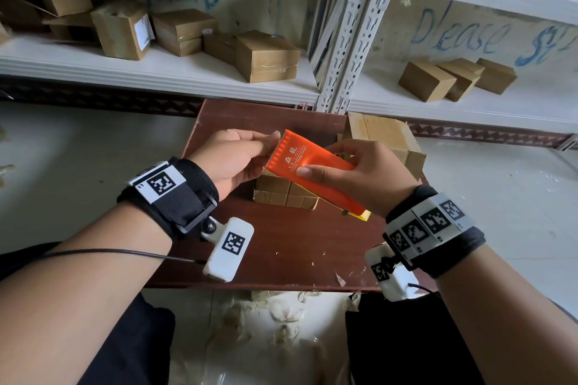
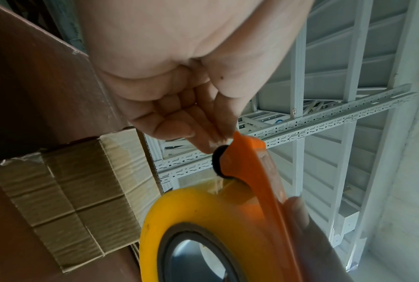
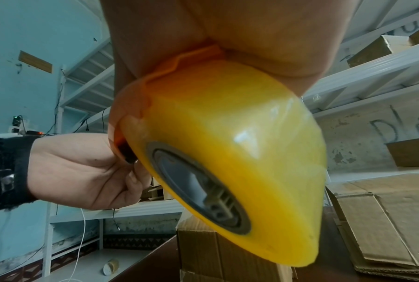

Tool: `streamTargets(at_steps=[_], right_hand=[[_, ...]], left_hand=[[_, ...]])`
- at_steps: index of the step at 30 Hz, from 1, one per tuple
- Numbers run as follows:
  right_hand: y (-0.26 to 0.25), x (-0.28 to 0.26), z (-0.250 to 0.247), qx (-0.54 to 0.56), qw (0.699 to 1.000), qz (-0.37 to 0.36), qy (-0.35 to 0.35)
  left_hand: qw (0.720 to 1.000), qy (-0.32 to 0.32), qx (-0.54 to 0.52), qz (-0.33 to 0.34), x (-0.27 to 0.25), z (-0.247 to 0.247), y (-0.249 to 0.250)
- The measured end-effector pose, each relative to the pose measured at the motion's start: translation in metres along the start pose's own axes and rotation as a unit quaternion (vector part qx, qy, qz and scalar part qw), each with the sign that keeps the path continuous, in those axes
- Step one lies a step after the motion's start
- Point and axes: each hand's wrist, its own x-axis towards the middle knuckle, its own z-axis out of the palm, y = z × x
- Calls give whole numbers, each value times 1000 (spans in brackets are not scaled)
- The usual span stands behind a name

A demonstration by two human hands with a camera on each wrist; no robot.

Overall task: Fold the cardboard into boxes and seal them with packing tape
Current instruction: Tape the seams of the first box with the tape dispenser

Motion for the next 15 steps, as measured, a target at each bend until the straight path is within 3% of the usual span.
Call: streamTargets(at_steps=[15], right_hand=[[6, -3, 5, -73, 997, 1, 40]], left_hand=[[999, -8, 25, -32, -3, 3, -2]])
